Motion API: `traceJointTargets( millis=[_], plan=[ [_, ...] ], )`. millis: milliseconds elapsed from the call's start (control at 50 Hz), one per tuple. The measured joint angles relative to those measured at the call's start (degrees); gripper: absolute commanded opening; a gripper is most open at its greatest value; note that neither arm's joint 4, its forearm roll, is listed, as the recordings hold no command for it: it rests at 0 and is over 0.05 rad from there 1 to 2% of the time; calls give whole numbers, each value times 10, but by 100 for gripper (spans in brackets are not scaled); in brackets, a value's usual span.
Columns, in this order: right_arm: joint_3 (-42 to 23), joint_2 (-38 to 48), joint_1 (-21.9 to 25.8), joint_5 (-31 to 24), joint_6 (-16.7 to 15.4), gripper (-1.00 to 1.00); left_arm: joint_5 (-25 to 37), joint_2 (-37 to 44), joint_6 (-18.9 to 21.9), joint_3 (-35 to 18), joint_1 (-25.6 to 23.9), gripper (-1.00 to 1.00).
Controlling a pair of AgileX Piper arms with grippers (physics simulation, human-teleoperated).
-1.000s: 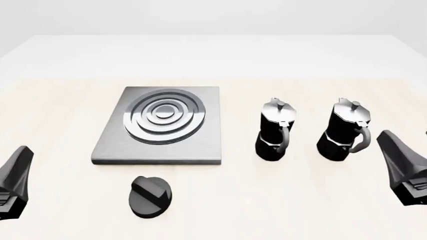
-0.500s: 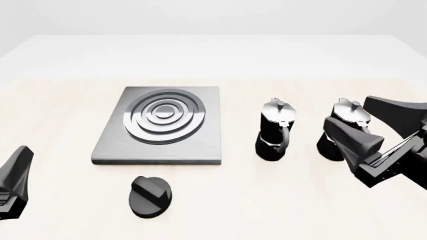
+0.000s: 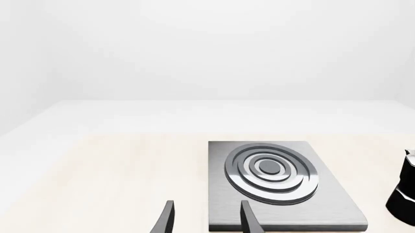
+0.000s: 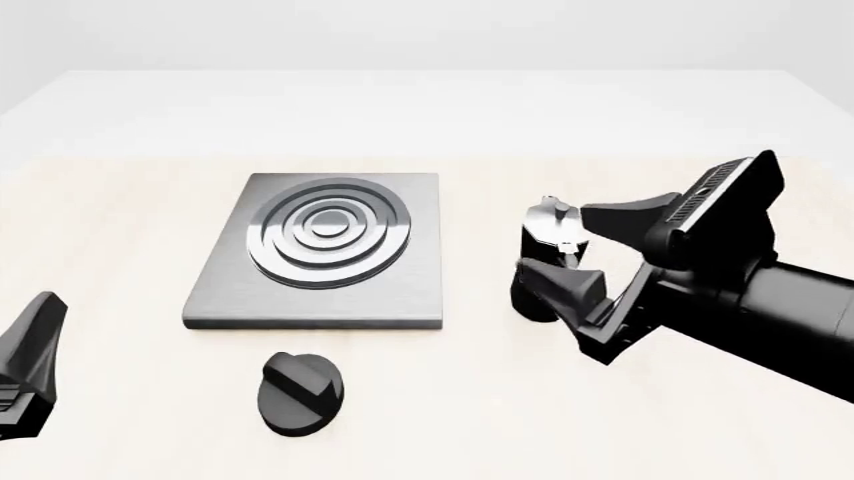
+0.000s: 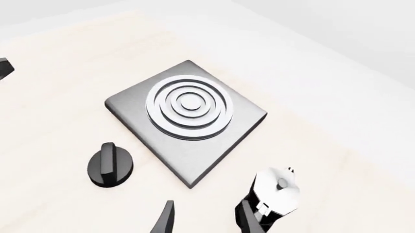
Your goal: Turn off the stove.
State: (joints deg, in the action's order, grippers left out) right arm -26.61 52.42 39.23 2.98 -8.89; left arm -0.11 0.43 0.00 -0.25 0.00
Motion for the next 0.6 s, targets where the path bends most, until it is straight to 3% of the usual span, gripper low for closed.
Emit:
traceJointTargets(
  millis=[280, 600],
  plan=[
    [-57, 140, 85, 32, -1, 100, 0, 0, 0, 0, 0, 100],
    [-96, 241, 150, 65, 15, 100, 0, 0, 0, 0, 0, 100]
  ],
)
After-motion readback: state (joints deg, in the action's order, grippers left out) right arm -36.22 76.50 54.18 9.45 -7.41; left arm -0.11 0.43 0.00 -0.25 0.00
